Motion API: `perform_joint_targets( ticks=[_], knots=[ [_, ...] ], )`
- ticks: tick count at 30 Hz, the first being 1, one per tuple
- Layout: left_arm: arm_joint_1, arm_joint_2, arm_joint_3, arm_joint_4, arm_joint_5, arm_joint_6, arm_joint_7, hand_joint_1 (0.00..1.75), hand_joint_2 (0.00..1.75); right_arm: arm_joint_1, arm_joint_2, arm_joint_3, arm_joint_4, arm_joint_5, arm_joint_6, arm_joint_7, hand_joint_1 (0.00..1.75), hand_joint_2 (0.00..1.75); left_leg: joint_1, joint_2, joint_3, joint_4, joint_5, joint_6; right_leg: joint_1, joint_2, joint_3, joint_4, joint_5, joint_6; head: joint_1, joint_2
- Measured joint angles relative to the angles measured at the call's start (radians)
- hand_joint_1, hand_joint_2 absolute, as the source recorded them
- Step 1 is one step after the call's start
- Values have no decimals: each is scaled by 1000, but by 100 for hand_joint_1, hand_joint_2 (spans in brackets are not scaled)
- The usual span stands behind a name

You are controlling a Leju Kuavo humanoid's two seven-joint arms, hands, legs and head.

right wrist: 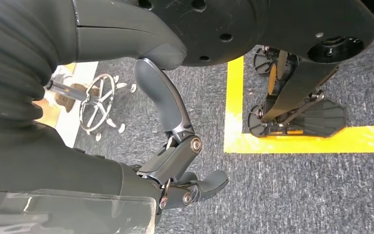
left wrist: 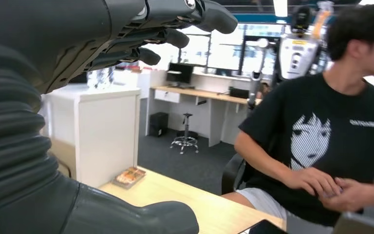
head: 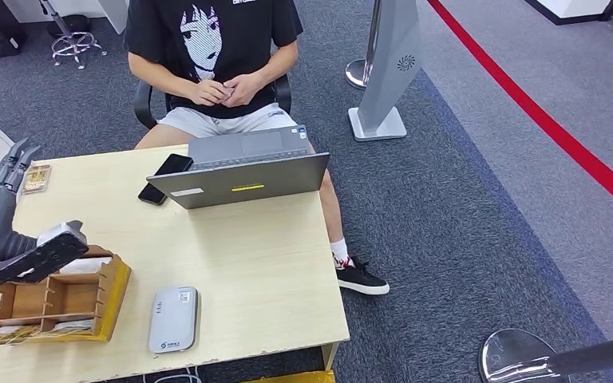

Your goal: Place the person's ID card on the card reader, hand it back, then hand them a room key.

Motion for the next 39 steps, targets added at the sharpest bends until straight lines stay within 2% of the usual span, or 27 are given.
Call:
perform_joint_targets(
  ticks=[6,9,15,21,25,30,34,39],
  knots=[
    [-28,153,-28,-106,76,-166,-54,0,175,4,-4,-6,0,-15,10,-4,0,175,0,0,0,0,0,0,0,0,0,0,0,0,0,0],
    [-47,215,-40,-139,135,-242,-79,0,175,4,-5,-11,0,-15,14,-3,0,175,0,0,0,0,0,0,0,0,0,0,0,0,0,0],
    [-100,295,-82,-161,220,-384,-110,0,175,4,-8,-15,-1,-11,25,-1,0,175,0,0,0,0,0,0,0,0,0,0,0,0,0,0],
    [-218,387,-205,-161,329,-522,-84,0,175,3,-11,-15,-2,-5,26,0,0,175,0,0,0,0,0,0,0,0,0,0,0,0,0,0],
    [-283,440,-285,-161,359,-544,-58,0,175,2,-11,-15,-2,4,26,1,0,175,0,0,0,0,0,0,0,0,0,0,0,0,0,0],
    [-312,479,-348,-161,364,-543,-47,0,175,0,-11,-15,-2,6,25,4,0,175,0,0,0,0,0,0,0,0,0,0,0,0,0,0],
    [-306,502,-382,-161,356,-497,-41,0,175,-2,-11,-15,-2,8,25,6,0,175,0,0,0,0,0,0,0,0,0,0,0,0,0,0],
    [-258,515,-411,-161,315,-425,-50,0,175,-3,-11,-15,-2,8,26,7,0,175,0,0,0,0,0,0,0,0,0,0,0,0,0,0]
  ],
)
